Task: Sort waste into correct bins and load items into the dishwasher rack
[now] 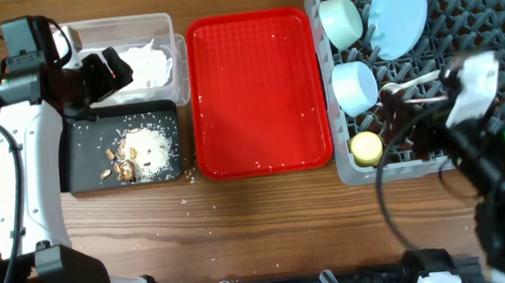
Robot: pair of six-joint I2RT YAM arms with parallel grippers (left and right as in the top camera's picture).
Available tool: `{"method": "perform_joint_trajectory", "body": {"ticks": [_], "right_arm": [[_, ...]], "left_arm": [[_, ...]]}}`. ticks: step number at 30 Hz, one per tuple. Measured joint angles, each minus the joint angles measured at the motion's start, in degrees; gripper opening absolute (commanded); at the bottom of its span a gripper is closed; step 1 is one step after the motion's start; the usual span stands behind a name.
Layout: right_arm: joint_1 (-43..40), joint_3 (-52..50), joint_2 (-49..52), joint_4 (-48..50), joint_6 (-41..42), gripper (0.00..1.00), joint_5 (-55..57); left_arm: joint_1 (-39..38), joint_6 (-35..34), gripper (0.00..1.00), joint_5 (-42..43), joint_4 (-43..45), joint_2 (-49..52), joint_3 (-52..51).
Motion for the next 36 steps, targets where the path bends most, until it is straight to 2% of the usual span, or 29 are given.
{"method": "perform_joint_trajectory", "body": {"ticks": [5,10,13,22,36], "right_arm": [[0.0,-25.2,-19.6,18.9,-1.9,1.00,0.4],[0.0,-43.9,-32.3,27.3,-2.5,1.00,0.5],[0.0,-51.2,-37.8,31.6,-2.5,1.00,0.6],[0.0,-54.8,-38.9,36.4,-2.5,1.00,0.7],[0.0,-54.8,-38.9,36.4,-2.5,1.00,0.7]], "left_arm": [[0.0,0.1,1.00,0.0,0.1,0.0,0.0],[0.0,0.1,1.00,0.0,0.1,-0.1,0.0],[0.0,0.1,1.00,0.0,0.1,-0.1,0.0],[0.0,0.1,1.00,0.0,0.0,-0.1,0.0],[0.0,0.1,1.00,0.0,0.1,-0.1,0.0]]}}
